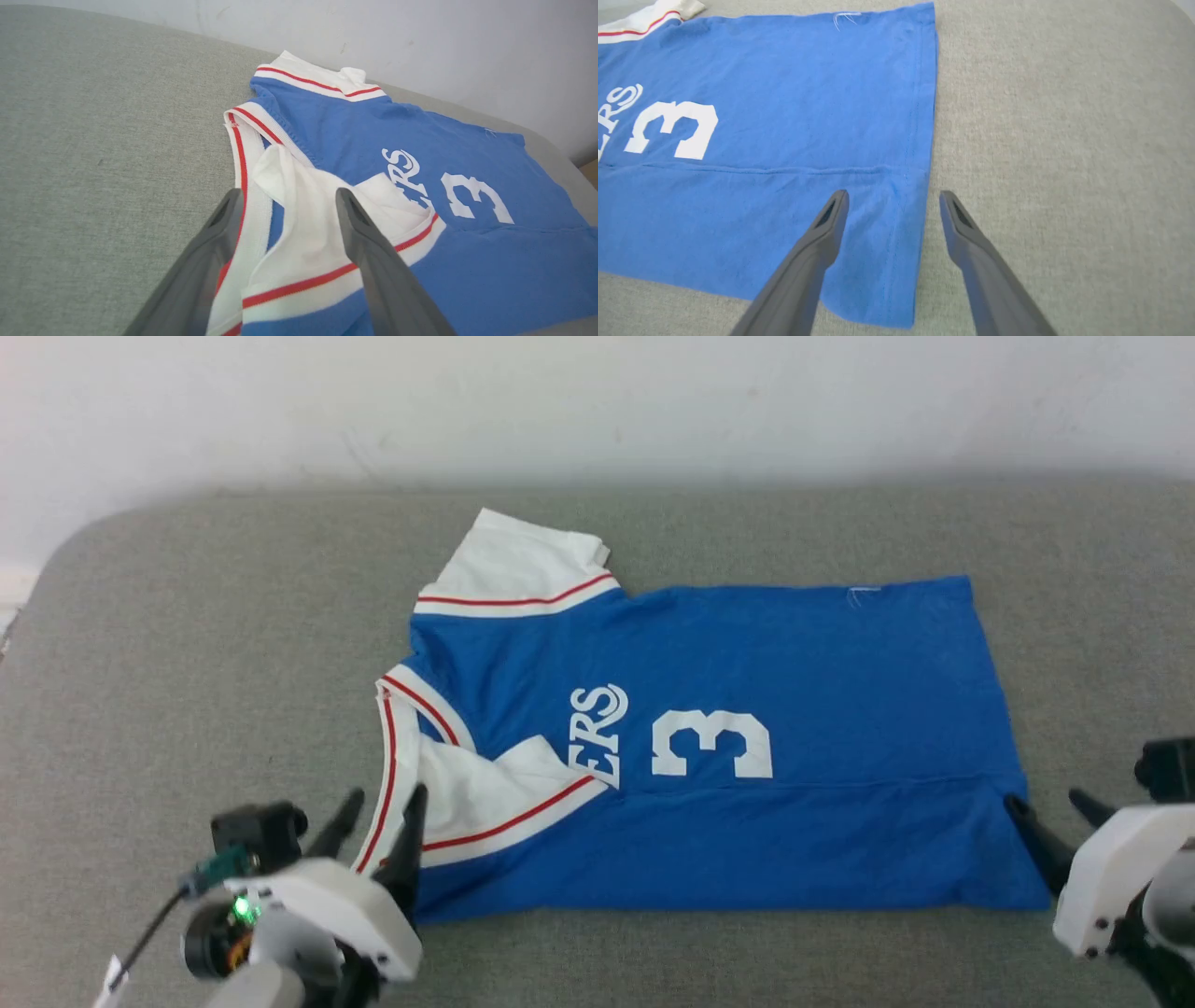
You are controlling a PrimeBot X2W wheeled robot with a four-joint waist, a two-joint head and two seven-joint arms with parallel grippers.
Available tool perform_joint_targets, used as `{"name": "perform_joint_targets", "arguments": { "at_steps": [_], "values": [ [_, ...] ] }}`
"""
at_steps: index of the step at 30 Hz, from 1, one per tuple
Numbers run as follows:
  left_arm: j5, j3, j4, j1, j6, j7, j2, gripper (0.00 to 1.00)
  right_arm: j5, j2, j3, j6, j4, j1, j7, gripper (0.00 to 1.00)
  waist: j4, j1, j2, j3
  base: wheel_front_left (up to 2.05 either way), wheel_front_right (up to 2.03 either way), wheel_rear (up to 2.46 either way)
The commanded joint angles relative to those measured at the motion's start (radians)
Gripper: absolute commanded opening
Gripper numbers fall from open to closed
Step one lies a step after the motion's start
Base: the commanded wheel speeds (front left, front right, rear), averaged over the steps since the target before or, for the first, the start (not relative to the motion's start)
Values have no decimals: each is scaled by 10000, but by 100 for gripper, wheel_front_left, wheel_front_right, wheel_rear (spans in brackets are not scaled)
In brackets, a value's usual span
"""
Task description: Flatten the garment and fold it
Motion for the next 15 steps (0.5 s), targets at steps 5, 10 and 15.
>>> {"name": "perform_joint_targets", "arguments": {
  "at_steps": [5,10,15],
  "values": [
    [-534,250,-1180,1362,412,12,-6,100,-1281,1430,-1290,-6,-711,1014,446,100,145,1,0,-556,0,0,0],
    [-398,51,-2100,2045,1032,552,266,100,-2049,2675,-2288,-6,-1181,1562,457,100,275,1,0,-518,0,0,0],
    [67,-333,-2260,2110,1694,1349,591,100,-2333,3149,-2727,-6,-1490,1666,405,100,240,1,0,-302,0,0,0]
  ]
}}
